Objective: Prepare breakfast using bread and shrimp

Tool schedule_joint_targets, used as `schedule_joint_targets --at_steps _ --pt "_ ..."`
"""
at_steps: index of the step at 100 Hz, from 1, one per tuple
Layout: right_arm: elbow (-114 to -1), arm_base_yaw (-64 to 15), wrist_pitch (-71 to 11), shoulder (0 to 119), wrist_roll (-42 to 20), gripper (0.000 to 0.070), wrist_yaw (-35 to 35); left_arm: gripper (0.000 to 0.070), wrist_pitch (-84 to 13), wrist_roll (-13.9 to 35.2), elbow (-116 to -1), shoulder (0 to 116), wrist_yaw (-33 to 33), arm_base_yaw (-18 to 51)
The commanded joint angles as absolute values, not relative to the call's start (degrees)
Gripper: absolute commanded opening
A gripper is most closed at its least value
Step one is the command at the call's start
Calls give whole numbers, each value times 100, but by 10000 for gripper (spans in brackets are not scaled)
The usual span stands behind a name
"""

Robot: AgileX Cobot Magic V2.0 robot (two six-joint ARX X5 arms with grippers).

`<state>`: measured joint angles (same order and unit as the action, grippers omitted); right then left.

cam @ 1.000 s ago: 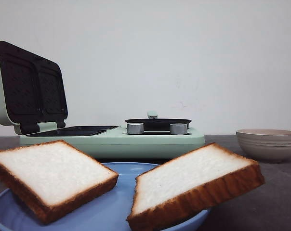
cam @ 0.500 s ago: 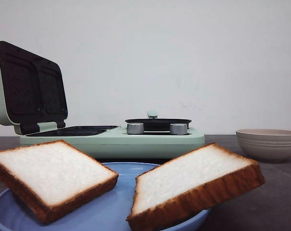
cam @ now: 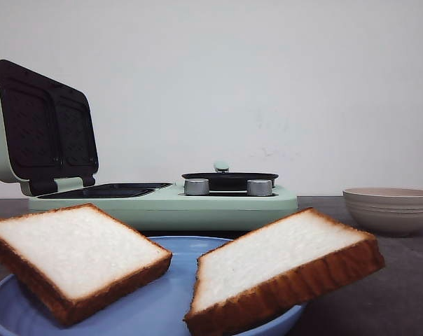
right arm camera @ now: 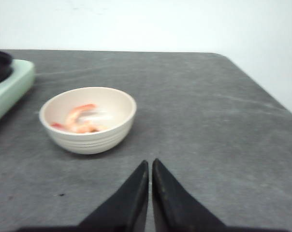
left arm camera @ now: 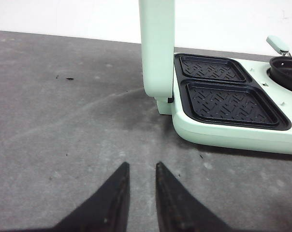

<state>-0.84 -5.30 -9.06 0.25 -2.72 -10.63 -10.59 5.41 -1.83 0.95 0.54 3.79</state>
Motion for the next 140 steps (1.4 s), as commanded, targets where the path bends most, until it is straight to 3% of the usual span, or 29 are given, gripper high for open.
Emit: schedule_joint_targets --at_steps 1,12,20,43,53,63,75,95,111,118,122,128,132,136,140 --pt "-71 -539 -902 23 -191 5 -1096 12 -1059 478 -86 99 75 386" --pt "-71 -539 -878 23 -263 5 -1090 12 -1063 580 -91 99 82 388" --pt "-71 -541 -812 23 -495 5 -1007 12 -1063 1055 -91 99 -25 388" --pt "-78 -543 167 23 -2550 4 537 11 -1068 2797 -113 99 -281 386" --pt "-80 -543 788 23 -3144 4 1170 11 -1072 3157 -191 102 -574 386" --pt "-213 -541 840 25 -3411 3 1374 12 -1074 3181 -419 165 -958 388" --pt "-683 -539 191 143 -3323 3 1297 12 -1094 3146 -899 502 -1015 388" --pt "-1780 -539 -760 875 -2292 3 1190 12 -1485 2434 -2095 1704 -1037 388" --pt "-2375 -539 -1013 1234 -1887 3 1194 18 -1868 1968 -2727 2480 -1050 395" --pt "-2460 -539 -1041 1260 -1835 6 1205 53 -1872 1949 -2757 2602 -1068 436" --pt "-2486 -545 -1090 1258 -1839 36 1249 129 -1911 1942 -2757 2644 -1103 467" --pt "-2510 -543 -1199 1258 -1850 219 1382 346 -2012 1839 -2757 2700 -1194 504" --pt "-2519 -545 -1278 1258 -1892 325 1420 448 -2073 1841 -2757 2738 -1210 521" --pt "-2519 -545 -1356 1258 -1940 400 1481 509 -2139 1844 -2757 2777 -1212 543" --pt "-2519 -545 -1426 1258 -1975 424 1522 524 -2163 1841 -2757 2816 -1210 567"
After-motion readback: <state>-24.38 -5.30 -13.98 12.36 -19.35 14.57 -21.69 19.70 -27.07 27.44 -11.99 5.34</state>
